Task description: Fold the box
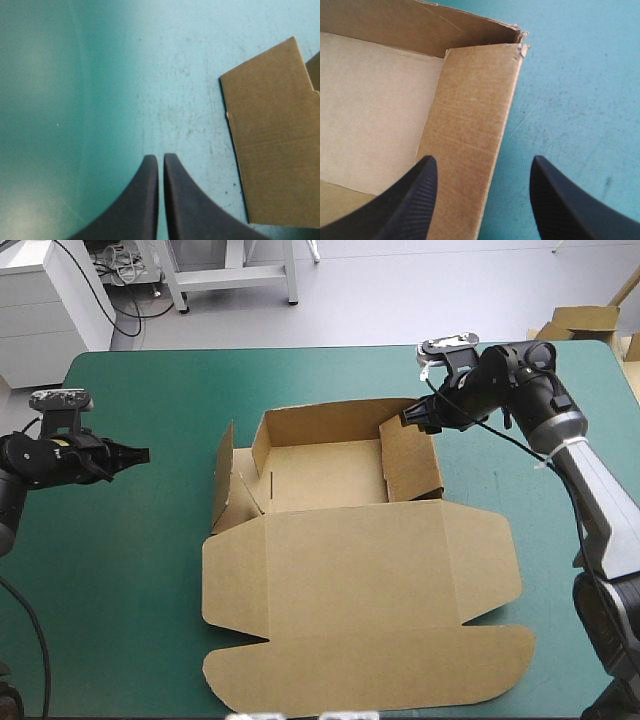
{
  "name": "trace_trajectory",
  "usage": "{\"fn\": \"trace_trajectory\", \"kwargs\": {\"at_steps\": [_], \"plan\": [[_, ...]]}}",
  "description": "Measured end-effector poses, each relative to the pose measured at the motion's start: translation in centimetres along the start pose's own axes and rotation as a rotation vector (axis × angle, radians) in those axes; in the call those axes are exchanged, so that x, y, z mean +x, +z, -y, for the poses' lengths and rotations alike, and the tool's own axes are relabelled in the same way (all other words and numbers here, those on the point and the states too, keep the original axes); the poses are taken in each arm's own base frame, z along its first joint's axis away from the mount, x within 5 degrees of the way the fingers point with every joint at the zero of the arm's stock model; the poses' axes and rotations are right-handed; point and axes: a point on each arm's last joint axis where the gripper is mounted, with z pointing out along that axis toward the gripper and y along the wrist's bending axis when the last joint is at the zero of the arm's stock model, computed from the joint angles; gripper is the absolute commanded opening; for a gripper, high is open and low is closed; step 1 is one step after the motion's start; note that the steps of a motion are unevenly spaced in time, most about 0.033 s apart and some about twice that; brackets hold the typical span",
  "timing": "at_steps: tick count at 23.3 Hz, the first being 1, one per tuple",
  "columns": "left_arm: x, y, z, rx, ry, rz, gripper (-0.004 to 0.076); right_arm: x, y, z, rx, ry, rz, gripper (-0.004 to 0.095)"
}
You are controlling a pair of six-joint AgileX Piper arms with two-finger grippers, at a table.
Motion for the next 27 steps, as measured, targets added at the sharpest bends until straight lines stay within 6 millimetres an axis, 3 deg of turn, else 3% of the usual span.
{"fn": "trace_trajectory", "kwargs": {"at_steps": [4,10,12,15,16,23,27], "plan": [[0.6,0.7,-0.9,0.017,-0.046,-0.072,0.0015,0.3,1.6,0.1,-0.003,0.007,-0.064,0.0511],[1.0,1.0,-0.9,0.041,-0.055,-0.127,0.0015,1.9,9.2,0.5,-0.027,0.035,-0.29,0.0508],[1.1,1.0,-0.8,0.044,-0.055,-0.133,0.0015,2.3,10.6,0.3,-0.055,0.055,-0.324,0.0407],[1.1,1.0,-0.8,0.047,-0.056,-0.139,0.001,2.4,11.2,0.1,-0.084,0.074,-0.336,0.0045],[1.1,1.0,-0.8,0.047,-0.056,-0.139,0.0007,2.4,11.2,0.1,-0.081,0.072,-0.335,-0.0017],[1.1,1.0,-0.8,0.049,-0.057,-0.139,0.0013,2.4,11.3,0.1,-0.083,0.068,-0.334,-0.0021],[1.2,1.0,-0.8,0.051,-0.057,-0.144,0.0137,2.5,11.3,0.1,-0.082,0.064,-0.337,-0.0021]]}}
